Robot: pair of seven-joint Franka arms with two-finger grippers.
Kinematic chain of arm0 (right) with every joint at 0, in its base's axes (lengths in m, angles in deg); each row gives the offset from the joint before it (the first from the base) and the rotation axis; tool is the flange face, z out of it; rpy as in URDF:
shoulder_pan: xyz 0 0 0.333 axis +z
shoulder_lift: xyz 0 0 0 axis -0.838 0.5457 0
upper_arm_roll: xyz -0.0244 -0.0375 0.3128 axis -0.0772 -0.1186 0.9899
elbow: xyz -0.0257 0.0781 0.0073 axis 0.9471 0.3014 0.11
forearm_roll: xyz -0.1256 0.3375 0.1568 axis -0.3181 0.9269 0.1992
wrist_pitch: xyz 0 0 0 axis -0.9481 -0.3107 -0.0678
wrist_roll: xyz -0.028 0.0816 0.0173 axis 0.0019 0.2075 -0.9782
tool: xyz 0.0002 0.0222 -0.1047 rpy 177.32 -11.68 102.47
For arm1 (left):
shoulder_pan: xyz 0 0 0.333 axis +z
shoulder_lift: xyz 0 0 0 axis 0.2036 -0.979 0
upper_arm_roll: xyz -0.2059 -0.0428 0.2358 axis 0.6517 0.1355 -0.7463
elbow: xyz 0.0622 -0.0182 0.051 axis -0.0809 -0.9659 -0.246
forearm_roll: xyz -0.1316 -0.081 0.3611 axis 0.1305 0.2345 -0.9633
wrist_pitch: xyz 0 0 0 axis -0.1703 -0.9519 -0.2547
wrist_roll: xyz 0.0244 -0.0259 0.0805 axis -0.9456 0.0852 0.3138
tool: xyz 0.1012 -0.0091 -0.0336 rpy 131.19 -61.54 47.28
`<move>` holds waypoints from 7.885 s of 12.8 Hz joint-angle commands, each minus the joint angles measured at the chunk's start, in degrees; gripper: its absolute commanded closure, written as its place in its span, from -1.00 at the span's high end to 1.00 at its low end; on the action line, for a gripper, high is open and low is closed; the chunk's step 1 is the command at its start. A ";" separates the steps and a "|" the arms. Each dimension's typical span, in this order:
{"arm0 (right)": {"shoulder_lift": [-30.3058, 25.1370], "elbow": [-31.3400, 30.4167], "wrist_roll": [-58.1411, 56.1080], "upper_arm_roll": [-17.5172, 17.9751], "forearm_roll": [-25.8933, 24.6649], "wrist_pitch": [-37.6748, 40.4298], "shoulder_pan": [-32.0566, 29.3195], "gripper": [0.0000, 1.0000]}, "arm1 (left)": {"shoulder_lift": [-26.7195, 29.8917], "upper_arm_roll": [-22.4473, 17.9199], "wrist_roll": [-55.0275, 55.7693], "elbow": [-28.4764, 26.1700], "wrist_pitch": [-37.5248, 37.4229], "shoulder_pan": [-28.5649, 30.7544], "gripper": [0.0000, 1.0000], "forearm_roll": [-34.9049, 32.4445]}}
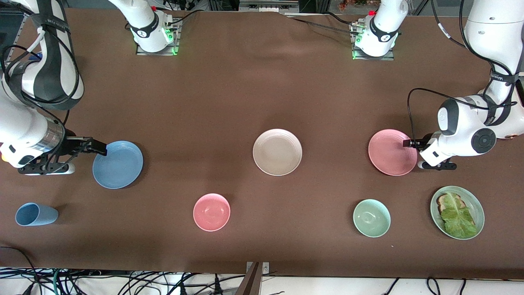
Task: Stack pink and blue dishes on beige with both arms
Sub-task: 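Reach the left gripper to the pink plate while the right gripper reaches the blue plate, then grasp the pink plate with the left gripper while the right gripper grips the blue plate, then carry the pink plate onto the beige plate and open the left gripper, then withdraw the left gripper while the right gripper lifts the blue plate, then carry the blue plate over the pink plate with the right gripper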
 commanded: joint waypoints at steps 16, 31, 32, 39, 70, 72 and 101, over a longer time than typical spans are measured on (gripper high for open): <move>13.59 -7.35 -14.57 0.49 2.98 -20.00 -10.45 1.00 | 5.71 14.14 18.30 14.20 -23.27 -0.35 -1.00 4.96; 18.60 -7.44 -17.74 0.67 5.79 -23.52 -12.21 -0.67 | -13.09 23.05 50.09 27.65 -9.92 -20.03 -1.00 7.43; 18.52 -7.44 -17.74 0.67 5.79 -23.43 -12.21 -0.83 | -13.10 22.79 49.40 27.74 -9.91 -19.69 -0.39 7.51; 18.08 -7.35 -16.69 3.13 7.46 -22.99 -11.94 -1.00 | -8.62 22.08 48.33 27.83 -13.76 -14.42 1.00 6.38; 14.38 20.07 37.59 7.44 10.19 8.58 15.27 -1.00 | 26.10 1.87 2.37 22.12 -38.56 -6.67 1.00 2.15; 14.56 18.84 47.52 7.35 9.92 5.68 20.47 -1.00 | 26.10 1.96 1.84 22.12 -38.65 -7.20 1.00 2.15; 20.36 10.22 77.80 6.91 7.55 -15.87 37.89 -1.00 | 25.58 1.96 2.28 22.91 -38.56 -7.20 1.00 2.15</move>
